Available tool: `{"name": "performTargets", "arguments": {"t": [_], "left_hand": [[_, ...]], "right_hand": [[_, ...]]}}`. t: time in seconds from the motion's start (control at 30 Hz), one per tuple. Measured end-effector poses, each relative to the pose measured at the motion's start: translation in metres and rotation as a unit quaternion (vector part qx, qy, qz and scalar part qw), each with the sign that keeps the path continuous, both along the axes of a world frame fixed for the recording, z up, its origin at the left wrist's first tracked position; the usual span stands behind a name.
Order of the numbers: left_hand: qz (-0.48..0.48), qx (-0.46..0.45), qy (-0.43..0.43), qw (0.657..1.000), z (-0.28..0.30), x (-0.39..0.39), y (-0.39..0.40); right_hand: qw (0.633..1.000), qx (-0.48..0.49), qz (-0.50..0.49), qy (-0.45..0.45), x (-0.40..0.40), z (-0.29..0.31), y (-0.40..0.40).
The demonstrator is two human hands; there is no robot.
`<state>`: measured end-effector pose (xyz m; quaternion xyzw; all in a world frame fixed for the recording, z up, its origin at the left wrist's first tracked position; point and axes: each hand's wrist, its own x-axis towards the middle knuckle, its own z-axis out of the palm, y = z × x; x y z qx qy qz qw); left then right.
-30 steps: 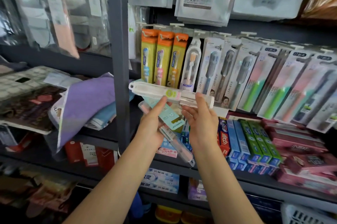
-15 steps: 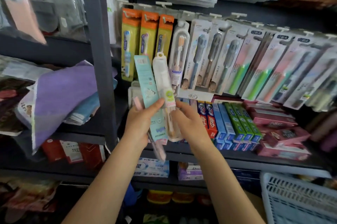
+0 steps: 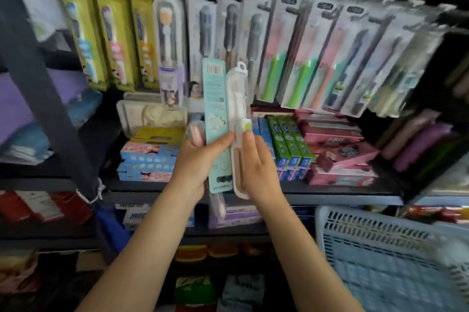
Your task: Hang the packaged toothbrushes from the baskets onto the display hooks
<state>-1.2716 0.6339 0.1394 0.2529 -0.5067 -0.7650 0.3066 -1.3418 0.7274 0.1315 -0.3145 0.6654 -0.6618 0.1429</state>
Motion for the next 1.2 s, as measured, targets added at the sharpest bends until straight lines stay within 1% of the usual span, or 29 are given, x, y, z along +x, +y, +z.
{"name": "performTargets", "arguments": {"t": [0.07, 0.17, 0.33, 0.47, 0.6, 0.67, 0.83, 0.97, 1.2], "left_hand": [[-0.017, -0.02, -0.005, 1.0, 0.0, -0.036, 0.033], [-0.05, -0.04, -0.01, 0.998, -0.004, -0.102, 0.097], [-0.085, -0.034, -0.019, 0.996, 0.005, -0.214, 0.201], [-0.106, -0.024, -0.02, 0.994, 0.026, -0.273, 0.251], [-0.093, -0.022, -0.017, 0.995, 0.048, -0.304, 0.271], [-0.089, -0.033, -0.016, 0.995, 0.058, -0.314, 0.275], [-0.07, -0.038, 0.02, 0.997, 0.076, -0.332, 0.279], [-0.057, -0.03, 0.033, 0.997, 0.078, -0.341, 0.277], [-0.036, -0.037, 0.026, 0.998, 0.067, -0.351, 0.277]], "right_hand": [[1.0, -0.02, -0.017, -0.001, -0.033, 0.001, 0.035], [0.998, -0.031, -0.051, 0.022, -0.098, 0.003, 0.101], [0.991, -0.06, -0.117, 0.037, -0.203, 0.019, 0.203], [0.985, -0.078, -0.151, 0.022, -0.259, 0.036, 0.25], [0.988, -0.07, -0.139, -0.017, -0.297, 0.055, 0.266], [0.988, -0.083, -0.128, -0.031, -0.309, 0.064, 0.269], [0.988, -0.112, -0.103, -0.021, -0.326, 0.081, 0.271], [0.99, -0.113, -0.082, -0.023, -0.337, 0.083, 0.268], [0.99, -0.101, -0.089, -0.032, -0.348, 0.071, 0.267]]}}
